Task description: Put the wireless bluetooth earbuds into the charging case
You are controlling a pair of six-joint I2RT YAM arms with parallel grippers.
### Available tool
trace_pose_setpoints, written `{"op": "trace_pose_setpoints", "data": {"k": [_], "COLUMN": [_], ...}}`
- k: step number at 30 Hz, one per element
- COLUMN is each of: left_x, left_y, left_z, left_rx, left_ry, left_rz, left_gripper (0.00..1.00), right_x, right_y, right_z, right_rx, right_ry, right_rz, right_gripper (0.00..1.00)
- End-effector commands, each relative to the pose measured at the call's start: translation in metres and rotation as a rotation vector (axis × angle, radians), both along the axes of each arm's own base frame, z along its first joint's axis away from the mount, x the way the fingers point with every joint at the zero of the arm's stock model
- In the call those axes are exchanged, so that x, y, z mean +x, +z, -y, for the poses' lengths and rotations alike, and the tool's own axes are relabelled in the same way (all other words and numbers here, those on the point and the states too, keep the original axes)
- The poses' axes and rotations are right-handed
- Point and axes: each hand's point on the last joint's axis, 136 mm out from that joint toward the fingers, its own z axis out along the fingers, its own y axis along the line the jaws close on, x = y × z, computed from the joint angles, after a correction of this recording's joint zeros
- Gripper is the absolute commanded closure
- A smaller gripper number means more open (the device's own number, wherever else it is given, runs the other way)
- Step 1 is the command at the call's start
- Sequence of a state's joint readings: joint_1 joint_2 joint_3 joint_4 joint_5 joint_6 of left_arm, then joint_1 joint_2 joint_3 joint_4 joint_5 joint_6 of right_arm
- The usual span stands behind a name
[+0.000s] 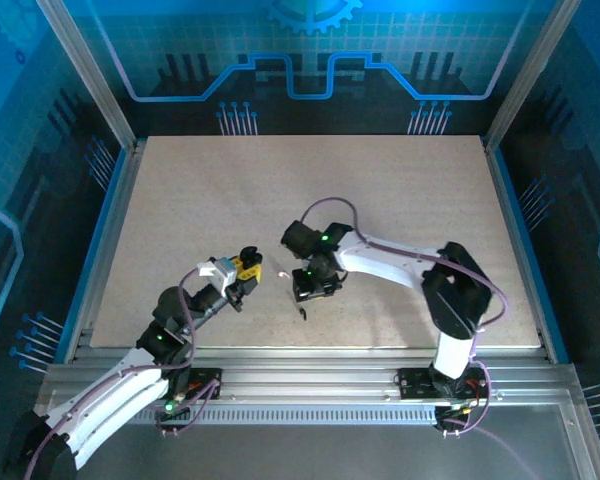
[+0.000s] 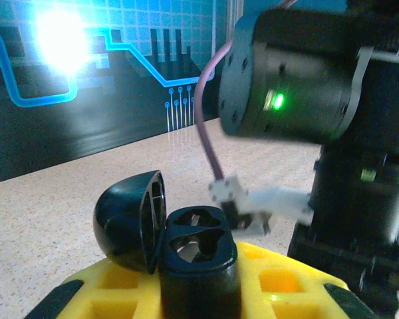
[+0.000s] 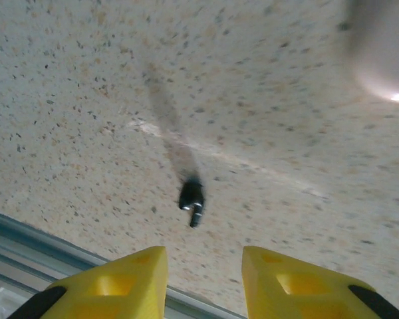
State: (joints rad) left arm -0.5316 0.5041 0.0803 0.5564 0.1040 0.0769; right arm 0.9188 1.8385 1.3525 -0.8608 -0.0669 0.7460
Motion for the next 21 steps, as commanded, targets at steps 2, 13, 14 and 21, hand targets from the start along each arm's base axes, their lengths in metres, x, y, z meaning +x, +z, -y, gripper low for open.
{"op": "trace_pose_setpoints", "data": {"k": [2, 13, 14, 21], "left_x": [0.002, 0.002, 0.002, 0.002], "left_y": [-0.009, -0.01, -0.011, -0.014], "left_z": [-0.007, -0.006, -0.006, -0.006], "left_rx": [0.014, 0.019, 0.019, 0.028], "left_ry": [0.035, 0.03, 0.032, 0.03], "left_rz": [-0.015, -0.018, -0.02, -0.029], "left_gripper": [0.79, 0.79, 0.79, 0.79], "right_x": [-0.01, -0.006, -0.007, -0.009], "right_y": [-0.013, -0.037, -0.039, -0.047], "right_z": [-0.013, -0.014, -0.015, -0.019], "right_rx": [-0.051, -0.115, -0.11, -0.119], "right_ry": [-0.019, -0.003, -0.002, 0.002], "right_rz": [-0.07, -0.078, -0.084, -0.096], "right_gripper": [0.64, 0.63, 0.63, 0.66]}}
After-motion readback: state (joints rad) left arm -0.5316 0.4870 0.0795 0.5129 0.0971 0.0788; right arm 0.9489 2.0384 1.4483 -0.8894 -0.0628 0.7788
